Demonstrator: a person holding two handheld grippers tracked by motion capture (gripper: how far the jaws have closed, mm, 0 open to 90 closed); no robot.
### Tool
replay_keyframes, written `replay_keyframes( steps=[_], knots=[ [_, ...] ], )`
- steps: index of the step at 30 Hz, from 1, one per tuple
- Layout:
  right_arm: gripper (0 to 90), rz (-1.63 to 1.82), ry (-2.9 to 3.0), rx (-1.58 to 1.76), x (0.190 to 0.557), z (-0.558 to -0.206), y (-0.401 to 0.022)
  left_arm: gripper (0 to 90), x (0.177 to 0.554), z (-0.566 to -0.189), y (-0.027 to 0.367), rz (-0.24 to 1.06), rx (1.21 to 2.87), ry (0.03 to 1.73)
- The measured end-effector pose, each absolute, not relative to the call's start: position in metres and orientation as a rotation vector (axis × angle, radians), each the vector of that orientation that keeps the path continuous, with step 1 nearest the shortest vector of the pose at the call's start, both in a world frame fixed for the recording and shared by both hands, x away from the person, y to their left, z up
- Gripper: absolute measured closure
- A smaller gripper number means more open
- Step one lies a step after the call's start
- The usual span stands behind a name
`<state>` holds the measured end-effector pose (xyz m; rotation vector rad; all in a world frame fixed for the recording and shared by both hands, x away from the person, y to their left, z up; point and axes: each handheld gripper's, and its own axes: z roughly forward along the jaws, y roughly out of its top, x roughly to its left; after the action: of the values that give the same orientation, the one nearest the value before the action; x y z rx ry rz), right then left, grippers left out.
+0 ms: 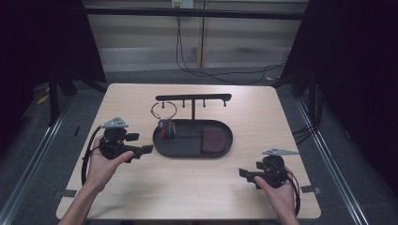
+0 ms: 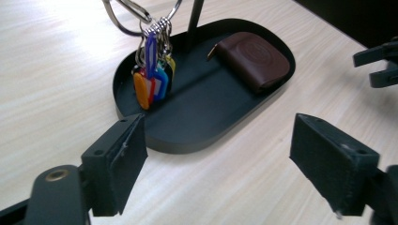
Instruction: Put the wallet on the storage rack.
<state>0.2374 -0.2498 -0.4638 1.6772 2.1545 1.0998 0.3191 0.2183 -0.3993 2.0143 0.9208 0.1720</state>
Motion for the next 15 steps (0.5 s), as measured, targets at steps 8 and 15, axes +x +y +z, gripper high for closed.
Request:
replay_keyframes(
  steps=[8,15],
  knots=[
    [16.5,1.097,2.150,1.685,0.236,-0.464,-0.251,15.9,0.289,-0.426,0.237,0.173,1.948,0.935],
    [16.5,1.095,2.141,1.689,0.235,-0.464,-0.253,16.1,0.270,-0.444,0.250,0.183,1.984,0.959]
  ],
)
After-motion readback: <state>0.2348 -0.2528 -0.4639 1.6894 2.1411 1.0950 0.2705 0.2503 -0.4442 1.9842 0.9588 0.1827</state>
